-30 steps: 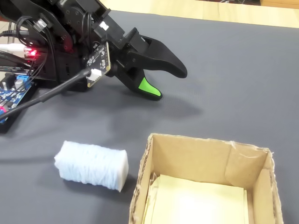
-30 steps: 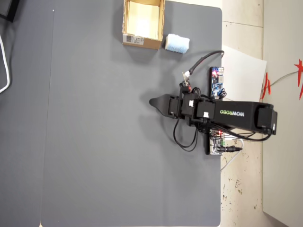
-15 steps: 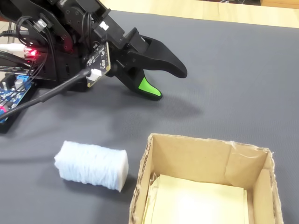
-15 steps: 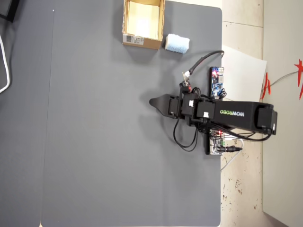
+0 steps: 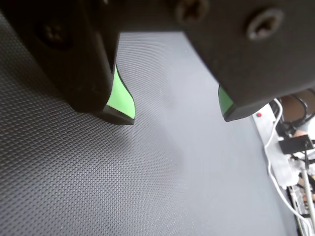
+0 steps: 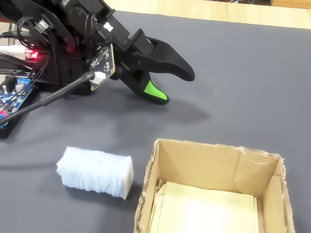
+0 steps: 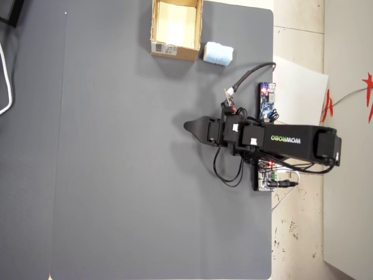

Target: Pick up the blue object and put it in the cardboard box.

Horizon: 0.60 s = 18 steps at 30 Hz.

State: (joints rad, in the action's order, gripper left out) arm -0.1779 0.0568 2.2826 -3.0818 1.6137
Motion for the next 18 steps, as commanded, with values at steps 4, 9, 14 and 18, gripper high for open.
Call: enactTargets(at_steps=[4, 9, 14, 18], knots=[[3, -110, 86, -37, 23, 337], [3, -110, 86, -37, 20, 337], [0, -11, 86, -37, -6, 337], [-3, 89, 86, -37, -57, 337]])
